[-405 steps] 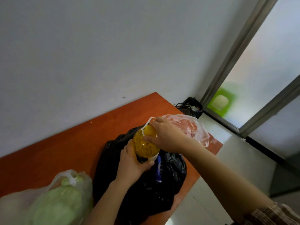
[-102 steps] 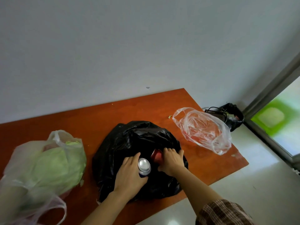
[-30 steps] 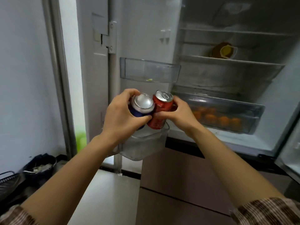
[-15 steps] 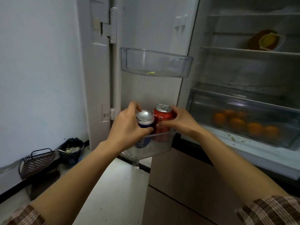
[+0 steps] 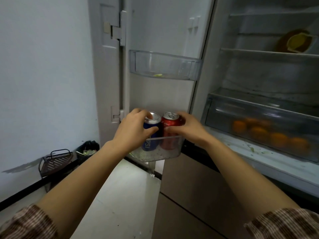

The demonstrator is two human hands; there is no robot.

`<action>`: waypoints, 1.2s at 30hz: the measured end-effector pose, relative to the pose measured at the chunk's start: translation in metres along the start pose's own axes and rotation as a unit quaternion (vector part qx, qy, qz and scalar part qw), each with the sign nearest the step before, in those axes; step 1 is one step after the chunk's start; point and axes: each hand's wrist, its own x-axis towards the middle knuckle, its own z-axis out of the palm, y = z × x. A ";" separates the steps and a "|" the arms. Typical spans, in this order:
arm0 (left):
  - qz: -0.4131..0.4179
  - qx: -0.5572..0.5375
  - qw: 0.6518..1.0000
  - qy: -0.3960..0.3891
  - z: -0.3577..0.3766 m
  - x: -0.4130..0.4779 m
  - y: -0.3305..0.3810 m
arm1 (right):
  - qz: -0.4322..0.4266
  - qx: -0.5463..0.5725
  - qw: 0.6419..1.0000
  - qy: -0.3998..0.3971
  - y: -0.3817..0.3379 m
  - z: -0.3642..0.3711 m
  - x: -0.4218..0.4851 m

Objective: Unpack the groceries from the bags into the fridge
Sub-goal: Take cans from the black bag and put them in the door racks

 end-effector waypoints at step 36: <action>-0.315 0.207 0.926 -0.015 -0.366 -0.354 -0.422 | -0.290 -0.241 0.904 -0.201 -0.319 0.597 -0.101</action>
